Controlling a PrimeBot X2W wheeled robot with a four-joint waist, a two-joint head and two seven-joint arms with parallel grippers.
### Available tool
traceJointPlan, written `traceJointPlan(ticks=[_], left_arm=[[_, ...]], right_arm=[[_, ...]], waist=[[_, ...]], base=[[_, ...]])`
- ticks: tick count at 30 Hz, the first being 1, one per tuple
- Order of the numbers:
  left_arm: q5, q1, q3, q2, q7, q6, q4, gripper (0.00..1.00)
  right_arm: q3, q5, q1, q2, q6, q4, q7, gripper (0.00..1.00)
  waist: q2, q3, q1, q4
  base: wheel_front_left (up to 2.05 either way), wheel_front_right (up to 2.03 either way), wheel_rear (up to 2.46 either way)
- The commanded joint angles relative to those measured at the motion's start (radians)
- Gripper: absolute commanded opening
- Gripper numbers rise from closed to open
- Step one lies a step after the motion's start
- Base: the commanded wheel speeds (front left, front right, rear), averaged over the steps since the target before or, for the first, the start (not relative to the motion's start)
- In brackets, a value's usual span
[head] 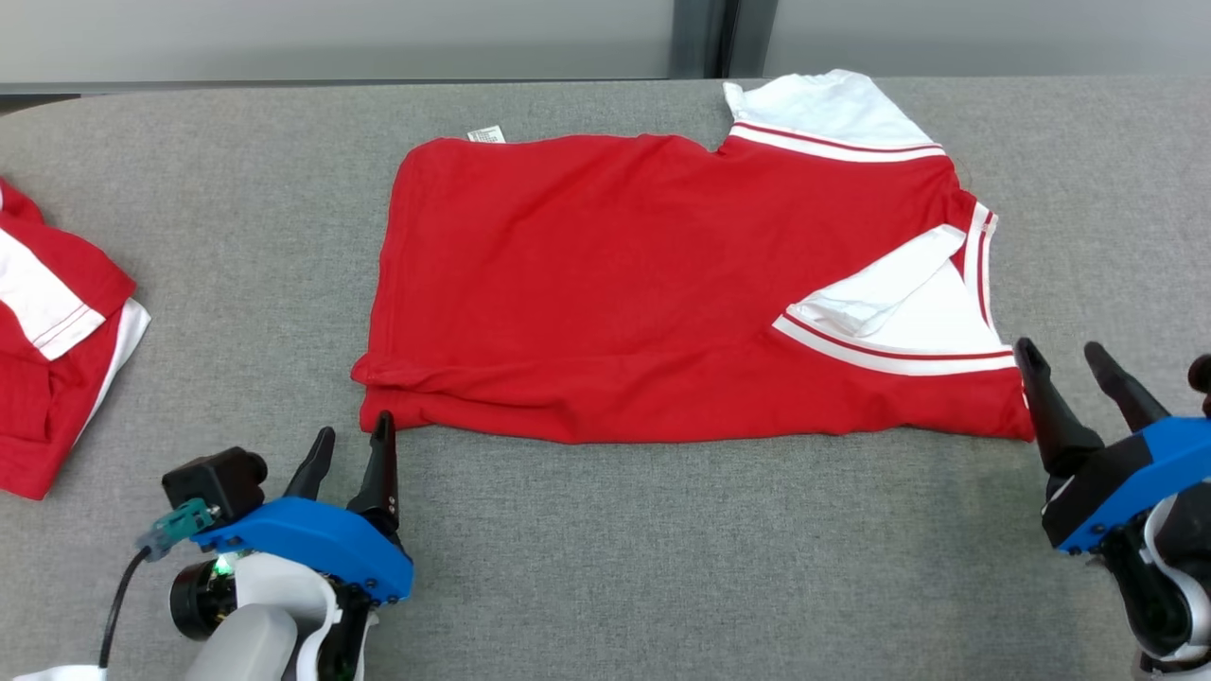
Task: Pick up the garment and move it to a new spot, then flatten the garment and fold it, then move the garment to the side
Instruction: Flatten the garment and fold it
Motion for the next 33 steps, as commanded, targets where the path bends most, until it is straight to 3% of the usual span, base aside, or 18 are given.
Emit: traceJointPlan(ticks=[1,13,22,23,24,25,26,27,33], left_arm=[[0.015,-0.029,-0.006,-0.006,-0.017,0.002,0.014,1.0],[0.113,-0.137,-0.105,-0.045,-0.019,0.003,0.207,1.0],[0.105,-0.17,-0.084,-0.06,-0.058,0.03,0.282,1.0],[0.102,-0.171,-0.083,-0.064,-0.056,0.032,0.291,1.0],[0.097,-0.174,-0.083,-0.067,-0.05,0.033,0.3,1.0],[0.093,-0.176,-0.082,-0.069,-0.043,0.033,0.309,0.61],[0.092,-0.175,-0.084,-0.071,-0.038,0.031,0.316,0.33],[0.09,-0.173,-0.088,-0.073,-0.031,0.026,0.324,0.0],[0.07,-0.149,-0.084,-0.082,-0.047,0.002,0.324,0.0]], right_arm=[[-0.018,-0.016,0.015,0.014,0.0,0.011,-0.014,1.0],[-0.066,-0.104,-0.059,0.058,0.0,0.26,-0.049,1.0],[-0.042,-0.096,-0.1,0.06,0.0,0.382,-0.052,1.0],[-0.036,-0.094,-0.104,0.06,0.0,0.391,-0.048,0.89],[-0.031,-0.089,-0.106,0.061,0.0,0.398,-0.045,0.62],[-0.023,-0.087,-0.106,0.063,0.0,0.405,-0.039,0.22],[-0.018,-0.086,-0.103,0.064,0.0,0.409,-0.037,0.0],[-0.012,-0.087,-0.1,0.064,0.0,0.414,-0.033,0.0],[-0.018,-0.074,-0.075,0.061,0.0,0.387,-0.042,0.0]], waist=[[-0.0001,0.002,0.0002,-0.001],[-0.0001,0.027,0.0002,0.002],[-0.0001,0.044,0.0002,0.004],[-0.0001,0.046,0.0002,0.004],[-0.0001,0.047,0.0002,0.004],[-0.0001,0.047,0.0002,0.003],[-0.0001,0.047,0.0002,0.003],[-0.0001,0.046,0.0002,0.002],[-0.0001,0.022,0.0002,-0.001]], base=[[0.0,0.0,0.0],[0.0,0.0,0.0],[0.0,0.0,0.0],[0.0,0.0,0.0],[0.0,0.0,0.0],[0.0,0.0,0.0],[0.0,0.0,0.0],[0.0,0.0,0.0],[0.0,0.0,0.0]])
